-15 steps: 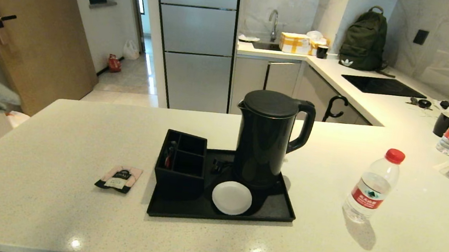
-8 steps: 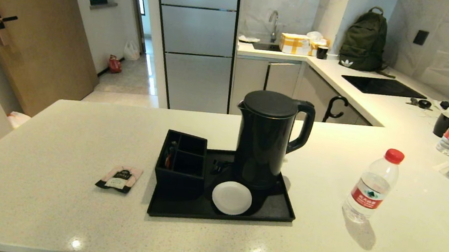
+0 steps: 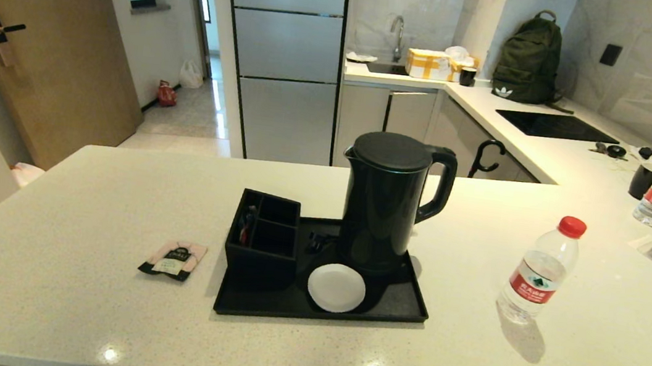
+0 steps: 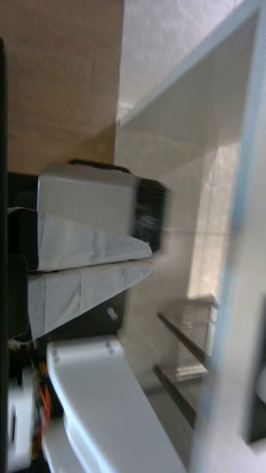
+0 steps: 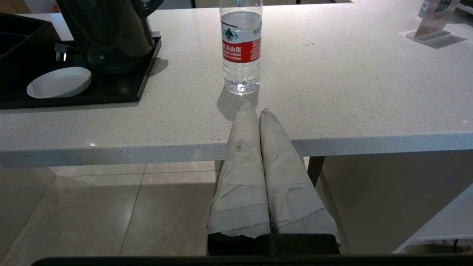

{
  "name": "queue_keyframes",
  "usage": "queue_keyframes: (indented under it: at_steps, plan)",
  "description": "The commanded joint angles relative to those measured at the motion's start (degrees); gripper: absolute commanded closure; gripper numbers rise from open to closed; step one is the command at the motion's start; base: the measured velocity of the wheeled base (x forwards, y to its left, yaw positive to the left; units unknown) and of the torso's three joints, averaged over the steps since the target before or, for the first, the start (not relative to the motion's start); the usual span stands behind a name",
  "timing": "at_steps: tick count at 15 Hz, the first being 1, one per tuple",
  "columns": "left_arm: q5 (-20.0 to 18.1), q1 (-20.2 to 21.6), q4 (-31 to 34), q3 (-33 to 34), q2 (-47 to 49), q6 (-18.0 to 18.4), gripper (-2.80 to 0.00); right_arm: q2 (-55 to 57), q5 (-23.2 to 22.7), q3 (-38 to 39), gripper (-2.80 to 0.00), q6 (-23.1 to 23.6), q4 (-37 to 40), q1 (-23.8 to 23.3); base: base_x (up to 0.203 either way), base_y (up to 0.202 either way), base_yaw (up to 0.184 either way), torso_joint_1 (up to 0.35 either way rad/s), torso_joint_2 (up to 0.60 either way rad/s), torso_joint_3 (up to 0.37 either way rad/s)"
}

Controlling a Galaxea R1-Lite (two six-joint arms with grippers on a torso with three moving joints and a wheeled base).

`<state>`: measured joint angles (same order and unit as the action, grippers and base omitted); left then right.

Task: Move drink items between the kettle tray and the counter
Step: Return the bottled water to its original position

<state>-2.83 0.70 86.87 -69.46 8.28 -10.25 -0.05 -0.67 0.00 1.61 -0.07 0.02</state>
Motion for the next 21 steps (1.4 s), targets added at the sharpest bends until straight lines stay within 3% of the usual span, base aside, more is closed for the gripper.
queue_keyframes:
  at_steps: [1, 4, 6, 7, 10, 11, 12, 14, 18, 21]
  plan:
    - [1.07, -0.66, -3.18, 8.15, -8.46, -0.2, 0.0, 0.05, -0.03, 0.09, 0.0, -0.03, -0.01, -0.02, 0.0, 0.0, 0.0, 0.0, 0.0, 0.0]
    - [4.0, -0.88, -30.98, 24.03, -8.36, -0.51, 0.0, 0.05, -0.03, 0.09, 0.0, -0.03, -0.01, -0.02, 0.0, 0.0, 0.0, 0.0, 0.0, 0.0]
    - [6.25, -0.95, -38.03, 27.55, -8.28, -0.3, 0.0, 0.05, -0.03, 0.09, 0.0, -0.03, -0.01, -0.02, 0.0, 0.0, 0.0, 0.0, 0.0, 0.0]
    - [7.34, -0.95, -45.95, 31.64, -8.28, 0.34, 0.0, 0.05, -0.03, 0.09, 0.0, -0.03, -0.01, -0.02, 0.0, 0.0, 0.0, 0.0, 0.0, 0.0]
    - [9.53, -0.96, -71.27, 56.0, -8.28, 3.11, 0.0, 0.05, -0.03, 0.09, 0.0, -0.03, -0.01, -0.02, 0.0, 0.0, 0.0, 0.0, 0.0, 0.0]
    - [9.15, -0.96, -75.77, 62.65, -8.28, 4.14, 0.0, 0.05, -0.03, 0.09, 0.0, -0.03, -0.01, -0.02, 0.0, 0.0, 0.0, 0.0, 0.0, 0.0]
    - [8.28, -0.96, -79.58, 66.76, -8.28, 5.12, 0.0, 0.05, -0.03, 0.09, 0.0, -0.03, -0.01, -0.02, 0.0, 0.0, 0.0, 0.0, 0.0, 0.0]
    - [4.63, -0.96, -84.18, 68.17, -8.28, 7.4, 0.0, 0.05, -0.03, 0.09, 0.0, -0.03, -0.01, -0.02, 0.0, 0.0, 0.0, 0.0, 0.0, 0.0]
    - [0.46, -0.96, -86.12, 69.16, -8.28, 17.33, 0.0, 0.05, -0.03, 0.09, 0.0, -0.03, -0.01, -0.02, 0.0, 0.0, 0.0, 0.0, 0.0, 0.0]
    - [0.68, -0.96, -86.6, 69.34, -8.28, 15.41, 0.0, 0.05, -0.03, 0.09, 0.0, -0.03, -0.03, -0.02, 0.0, 0.0, 0.0, 0.0, 0.0, 0.0]
